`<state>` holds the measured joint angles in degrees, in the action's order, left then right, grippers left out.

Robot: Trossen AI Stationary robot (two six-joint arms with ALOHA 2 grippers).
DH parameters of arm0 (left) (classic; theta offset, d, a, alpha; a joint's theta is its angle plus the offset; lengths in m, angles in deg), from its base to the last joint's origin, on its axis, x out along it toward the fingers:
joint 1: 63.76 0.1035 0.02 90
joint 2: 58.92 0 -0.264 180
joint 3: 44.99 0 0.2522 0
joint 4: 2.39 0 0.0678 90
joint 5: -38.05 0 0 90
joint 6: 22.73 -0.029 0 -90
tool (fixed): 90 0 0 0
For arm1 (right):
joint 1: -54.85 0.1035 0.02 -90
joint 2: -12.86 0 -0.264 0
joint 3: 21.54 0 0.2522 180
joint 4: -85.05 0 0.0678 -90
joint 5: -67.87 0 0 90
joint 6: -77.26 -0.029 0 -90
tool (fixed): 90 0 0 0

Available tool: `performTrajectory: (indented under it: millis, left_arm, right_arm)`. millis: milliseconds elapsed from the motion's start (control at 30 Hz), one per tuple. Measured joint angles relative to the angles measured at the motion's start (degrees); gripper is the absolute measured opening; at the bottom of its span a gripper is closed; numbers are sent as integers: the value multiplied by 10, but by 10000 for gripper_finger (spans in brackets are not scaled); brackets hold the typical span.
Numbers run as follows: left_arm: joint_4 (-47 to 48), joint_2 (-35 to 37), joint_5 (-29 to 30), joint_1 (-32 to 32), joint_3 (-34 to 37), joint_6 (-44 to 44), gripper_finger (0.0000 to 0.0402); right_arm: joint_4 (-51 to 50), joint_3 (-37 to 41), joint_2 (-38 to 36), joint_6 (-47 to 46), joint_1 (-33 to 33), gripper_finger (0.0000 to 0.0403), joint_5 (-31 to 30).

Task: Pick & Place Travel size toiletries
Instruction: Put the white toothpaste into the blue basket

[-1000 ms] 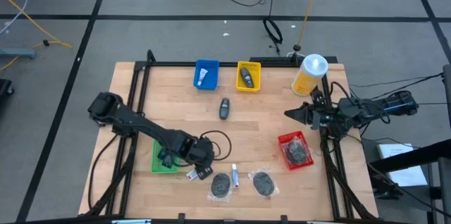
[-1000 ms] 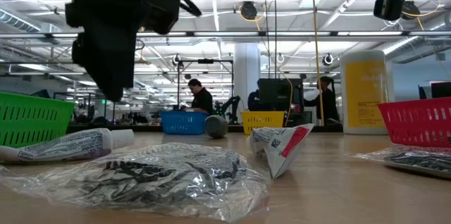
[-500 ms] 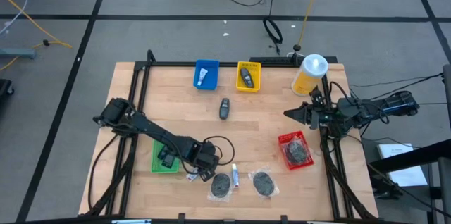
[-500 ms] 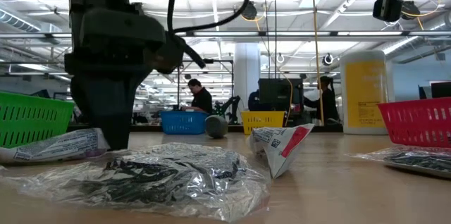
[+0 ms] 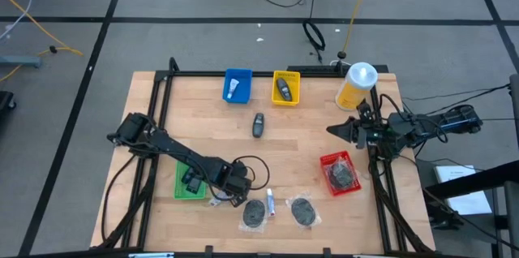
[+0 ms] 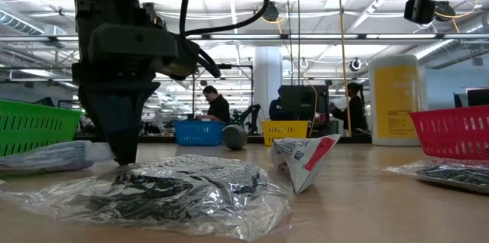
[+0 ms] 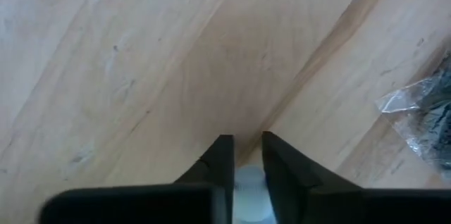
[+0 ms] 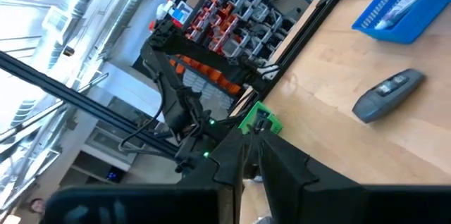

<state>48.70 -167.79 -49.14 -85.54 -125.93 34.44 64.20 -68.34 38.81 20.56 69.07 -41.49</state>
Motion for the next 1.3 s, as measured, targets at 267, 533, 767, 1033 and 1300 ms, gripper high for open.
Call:
performTrajectory:
  millis: [267, 533, 767, 1033, 1300]
  left_arm:
    - [-4, -1, -14, 0, 0, 4, 5]
    - [-10, 1, -47, 5, 0, 8, 2]
    - [-18, 10, -60, 14, 0, -20, 1]
    - [-22, 66, -48, 48, 0, -72, 1]
    - [-30, 148, -8, 125, 0, -119, 1]
  right_arm:
    - [0, 0, 0, 22, 0, 38, -2]
    - [0, 0, 0, 75, 0, 38, -70]
    - [0, 0, 0, 81, 0, 38, -91]
    - [1, 0, 0, 80, 0, 38, -91]
    - [1, 0, 0, 79, 0, 38, -91]
